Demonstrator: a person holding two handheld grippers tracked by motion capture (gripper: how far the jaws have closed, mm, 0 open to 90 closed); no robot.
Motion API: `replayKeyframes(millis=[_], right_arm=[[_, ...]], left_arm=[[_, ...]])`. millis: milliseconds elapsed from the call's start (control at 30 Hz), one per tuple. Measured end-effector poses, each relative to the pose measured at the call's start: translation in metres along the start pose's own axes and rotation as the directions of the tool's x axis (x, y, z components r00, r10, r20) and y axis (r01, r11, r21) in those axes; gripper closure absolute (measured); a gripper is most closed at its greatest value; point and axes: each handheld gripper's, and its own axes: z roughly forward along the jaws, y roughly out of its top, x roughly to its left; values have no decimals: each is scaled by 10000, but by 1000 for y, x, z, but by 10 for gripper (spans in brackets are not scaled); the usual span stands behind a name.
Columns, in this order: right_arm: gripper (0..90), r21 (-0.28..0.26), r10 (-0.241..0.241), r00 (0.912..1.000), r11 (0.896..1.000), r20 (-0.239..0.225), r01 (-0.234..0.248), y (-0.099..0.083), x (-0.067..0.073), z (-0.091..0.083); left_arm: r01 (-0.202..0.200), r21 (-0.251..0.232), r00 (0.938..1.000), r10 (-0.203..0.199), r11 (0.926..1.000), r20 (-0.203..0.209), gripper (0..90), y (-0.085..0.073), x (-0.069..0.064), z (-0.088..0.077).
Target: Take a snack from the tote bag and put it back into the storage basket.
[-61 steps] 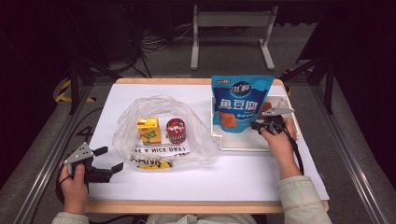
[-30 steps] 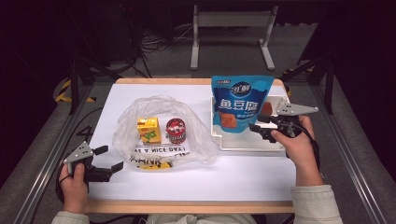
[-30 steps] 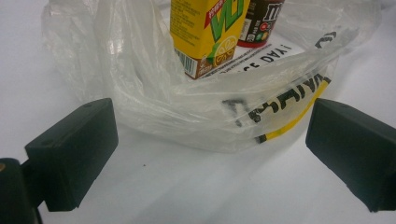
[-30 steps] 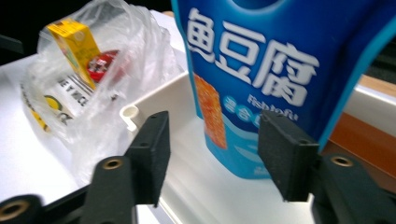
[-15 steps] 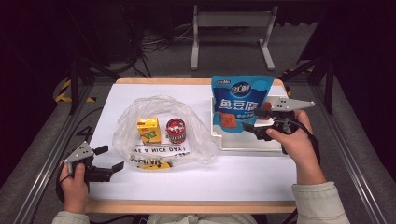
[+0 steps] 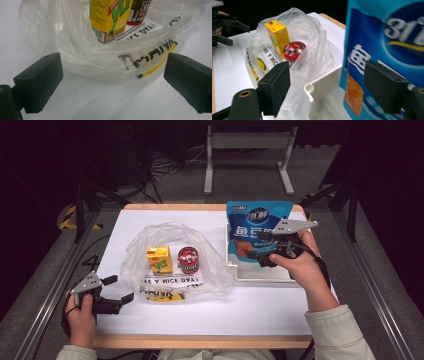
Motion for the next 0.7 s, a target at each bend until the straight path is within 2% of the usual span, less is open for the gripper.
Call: replayKeyframes(millis=[333, 700], right_arm=[[226, -275, -368, 9969, 9990, -702, 350, 26, 18, 32], [226, -460, -729, 9893, 9967, -1267, 676, 44, 36, 64]], left_arm=[[13, 35, 10000, -13, 10000, 36, 29, 0, 0, 0], [-136, 181, 9999, 137, 9997, -77, 29, -1, 1, 1]])
